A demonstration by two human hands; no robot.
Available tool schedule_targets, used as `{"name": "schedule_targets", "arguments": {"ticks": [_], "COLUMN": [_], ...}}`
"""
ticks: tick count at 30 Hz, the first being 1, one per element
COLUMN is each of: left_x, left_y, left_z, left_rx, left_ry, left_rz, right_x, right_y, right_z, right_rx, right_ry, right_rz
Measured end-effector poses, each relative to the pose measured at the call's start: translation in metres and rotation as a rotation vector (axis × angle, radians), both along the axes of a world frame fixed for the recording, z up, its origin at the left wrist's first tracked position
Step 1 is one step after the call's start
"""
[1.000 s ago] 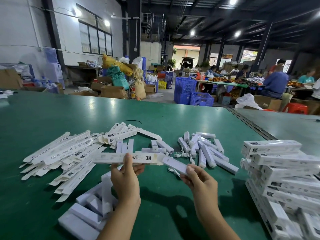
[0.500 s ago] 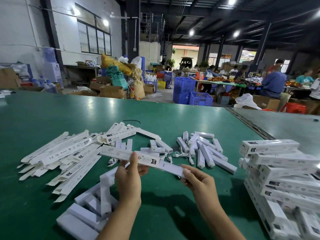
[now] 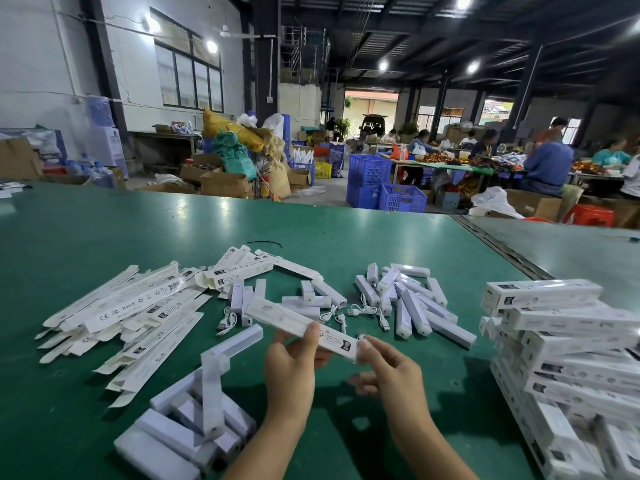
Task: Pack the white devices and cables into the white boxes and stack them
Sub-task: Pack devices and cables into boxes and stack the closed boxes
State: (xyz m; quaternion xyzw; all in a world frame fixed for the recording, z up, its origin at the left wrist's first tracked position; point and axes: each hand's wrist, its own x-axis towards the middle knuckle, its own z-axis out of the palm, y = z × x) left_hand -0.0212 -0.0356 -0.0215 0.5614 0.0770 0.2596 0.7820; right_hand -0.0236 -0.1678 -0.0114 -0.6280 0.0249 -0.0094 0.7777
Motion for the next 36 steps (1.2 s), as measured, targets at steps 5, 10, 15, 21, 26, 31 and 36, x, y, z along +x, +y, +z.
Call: {"name": "schedule_targets", "arguments": {"ticks": [5, 10, 15, 21, 26, 31, 36], "left_x": [-0.002, 0.000, 0.008, 0.013, 0.013, 0.014, 0.015], "left_y": [-0.005, 0.000, 0.019, 0.027, 0.028, 0.030, 0.030], "left_z": [-0.003, 0.002, 0.003, -0.001, -0.002, -0.002, -0.002], "left_rx": [0.028, -0.067, -0.220, -0.286, -0.286, -0.297, -0.302], "left_ry": [0.024, 0.027, 0.074, 0.099, 0.114, 0.135, 0.145], "left_rz": [-0.063, -0.035, 0.150, 0.190, 0.190, 0.188, 0.185], "right_x": [-0.005, 0.008, 0.036, 0.047, 0.046, 0.043, 0.042], "right_y": [0.005, -0.006, -0.027, -0.016, -0.019, -0.018, -0.005], "right_z": [0.009, 0.005, -0.021, -0.032, -0.029, -0.030, -0.030], "right_rx": [0.191, 0.300, -0.995, -1.499, -1.507, -1.497, -1.592], "right_ry": [0.111, 0.070, -0.248, -0.244, -0.237, -0.283, -0.367], "right_rz": [0.307, 0.307, -0.149, 0.054, 0.018, -0.042, 0.123]}}
